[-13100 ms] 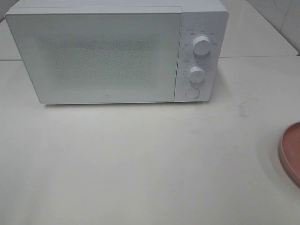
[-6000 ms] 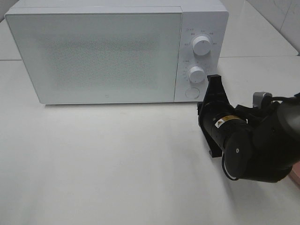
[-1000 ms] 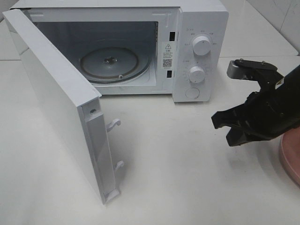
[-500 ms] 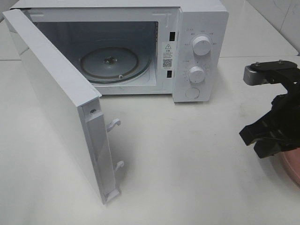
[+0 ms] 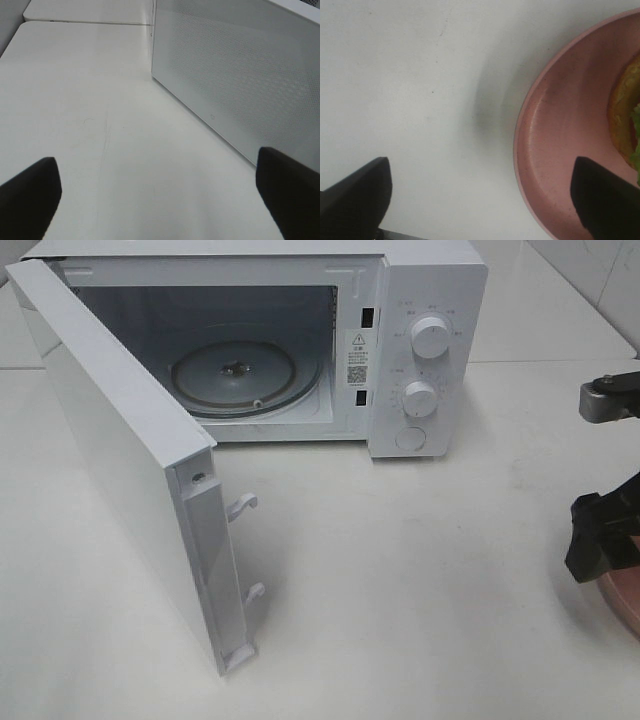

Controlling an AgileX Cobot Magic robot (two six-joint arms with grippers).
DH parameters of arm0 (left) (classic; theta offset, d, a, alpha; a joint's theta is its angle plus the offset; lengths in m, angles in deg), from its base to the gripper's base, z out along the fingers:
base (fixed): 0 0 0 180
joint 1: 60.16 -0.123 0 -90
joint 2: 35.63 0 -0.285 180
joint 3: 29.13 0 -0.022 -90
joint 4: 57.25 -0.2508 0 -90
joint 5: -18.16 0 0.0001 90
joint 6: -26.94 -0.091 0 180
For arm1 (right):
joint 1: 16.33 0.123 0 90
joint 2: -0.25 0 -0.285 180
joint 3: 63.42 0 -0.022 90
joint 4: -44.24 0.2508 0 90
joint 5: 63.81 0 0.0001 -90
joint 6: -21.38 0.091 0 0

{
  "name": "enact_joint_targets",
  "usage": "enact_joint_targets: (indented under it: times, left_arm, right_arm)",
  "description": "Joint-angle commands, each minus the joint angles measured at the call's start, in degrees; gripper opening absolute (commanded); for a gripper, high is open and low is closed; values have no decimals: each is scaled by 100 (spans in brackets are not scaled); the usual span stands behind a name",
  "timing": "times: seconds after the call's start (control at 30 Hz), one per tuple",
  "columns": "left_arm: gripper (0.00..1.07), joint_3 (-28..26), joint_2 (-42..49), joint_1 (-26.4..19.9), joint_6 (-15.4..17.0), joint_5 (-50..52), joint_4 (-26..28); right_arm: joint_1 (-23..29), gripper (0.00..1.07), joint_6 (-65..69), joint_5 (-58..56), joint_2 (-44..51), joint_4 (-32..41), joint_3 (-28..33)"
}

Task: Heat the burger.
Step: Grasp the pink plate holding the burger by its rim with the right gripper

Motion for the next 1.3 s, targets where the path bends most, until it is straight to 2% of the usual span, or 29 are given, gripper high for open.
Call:
enact_joint_targets:
  times: [0.03,0.53,0.67,1.3]
  left_arm:
    - [98,11,97,11,29,11,17]
    - [98,11,97,11,29,11,17]
    - [98,11,97,11,29,11,17]
    - [98,11,97,11,29,11,17]
  right_arm:
    - [-40,102,40,6,34,-92,11]
    - [-40,98,493,367,-894,-418,17]
    - [-298,96,481,504,-1220,-418,17]
    - [-573,91,413,1352,-2074,-487,11]
